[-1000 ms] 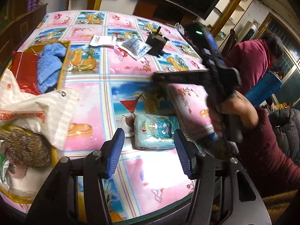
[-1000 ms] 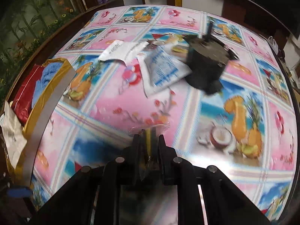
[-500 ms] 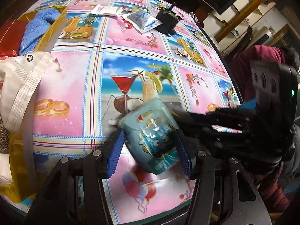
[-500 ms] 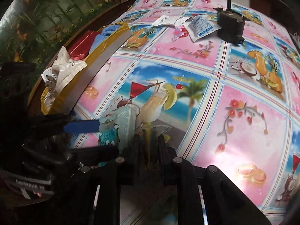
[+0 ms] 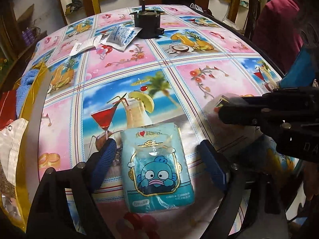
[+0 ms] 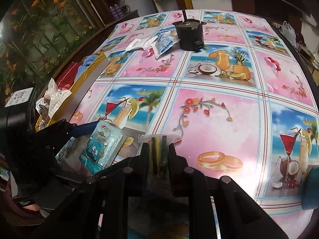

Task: Organize soft objects
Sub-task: 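Carry the tissue pack with the left tool and the straw packet with the right tool toward the box, then open the left tool over the box to drop the tissue pack while the right tool drops the straw packet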

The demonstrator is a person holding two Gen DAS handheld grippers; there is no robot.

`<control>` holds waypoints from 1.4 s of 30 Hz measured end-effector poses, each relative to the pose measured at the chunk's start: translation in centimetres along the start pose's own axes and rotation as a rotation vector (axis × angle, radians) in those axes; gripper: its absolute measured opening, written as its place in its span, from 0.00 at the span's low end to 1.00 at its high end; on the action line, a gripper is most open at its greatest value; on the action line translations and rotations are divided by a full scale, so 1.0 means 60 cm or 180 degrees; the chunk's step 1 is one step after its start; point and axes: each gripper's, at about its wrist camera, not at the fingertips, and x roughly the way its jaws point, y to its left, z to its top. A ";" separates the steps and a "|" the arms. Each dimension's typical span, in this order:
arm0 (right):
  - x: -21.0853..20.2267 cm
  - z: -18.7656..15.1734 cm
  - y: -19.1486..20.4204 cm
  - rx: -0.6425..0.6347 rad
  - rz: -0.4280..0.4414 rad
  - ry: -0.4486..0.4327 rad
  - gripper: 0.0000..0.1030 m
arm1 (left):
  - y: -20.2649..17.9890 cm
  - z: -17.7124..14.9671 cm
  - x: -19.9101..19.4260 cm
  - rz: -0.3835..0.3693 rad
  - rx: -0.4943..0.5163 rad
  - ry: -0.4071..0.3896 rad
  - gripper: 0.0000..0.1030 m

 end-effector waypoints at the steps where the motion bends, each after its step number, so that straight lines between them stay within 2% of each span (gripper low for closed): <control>1: -0.003 -0.001 -0.003 0.0017 0.0001 -0.0015 0.16 | 0.008 0.000 -0.006 -0.0020 -0.0012 -0.0051 0.49; 4: -0.010 -0.004 -0.008 0.0067 0.0051 -0.0042 0.16 | 0.044 0.004 -0.014 -0.0344 -0.0283 0.0000 0.40; 8: -0.010 -0.002 0.001 0.0078 0.0093 -0.0079 0.16 | 0.083 -0.004 -0.029 -0.0583 -0.0583 -0.0038 0.38; 15: -0.012 0.017 0.052 -0.0028 0.0230 -0.0146 0.16 | 0.150 -0.029 -0.120 -0.0913 -0.1043 -0.0443 0.38; 18: -0.007 0.031 0.091 -0.0151 0.0322 -0.0146 0.16 | 0.194 -0.043 -0.172 -0.0873 -0.1213 -0.0676 0.38; 20: 0.000 0.040 0.124 -0.0264 0.0376 -0.0131 0.16 | 0.231 -0.057 -0.199 -0.0766 -0.1352 -0.0785 0.38; 25: 0.024 0.073 0.212 -0.0549 0.0488 -0.0102 0.15 | 0.326 -0.101 -0.243 -0.0302 -0.1687 -0.0977 0.38; 30: 0.047 0.128 0.298 -0.0758 0.0570 -0.0147 0.15 | 0.397 -0.135 -0.246 0.0032 -0.1951 -0.1044 0.39; 33: 0.073 0.171 0.346 -0.0803 0.0641 -0.0124 0.15 | 0.432 -0.144 -0.220 0.0203 -0.2066 -0.0938 0.46; 35: 0.093 0.197 0.378 -0.0839 0.0684 -0.0086 0.15 | 0.452 -0.152 -0.202 0.0211 -0.2182 -0.0849 0.48; 37: 0.121 0.223 0.416 -0.0940 0.0682 -0.0046 0.15 | 0.465 -0.158 -0.189 0.0069 -0.2304 -0.0774 0.51; 39: 0.148 0.243 0.448 -0.1030 0.0683 0.0038 0.15 | 0.469 -0.164 -0.188 -0.0033 -0.2335 -0.0808 0.56; 42: 0.195 0.270 0.488 -0.1134 0.0620 0.0153 0.15 | 0.470 -0.177 -0.197 -0.0068 -0.2363 -0.0841 0.56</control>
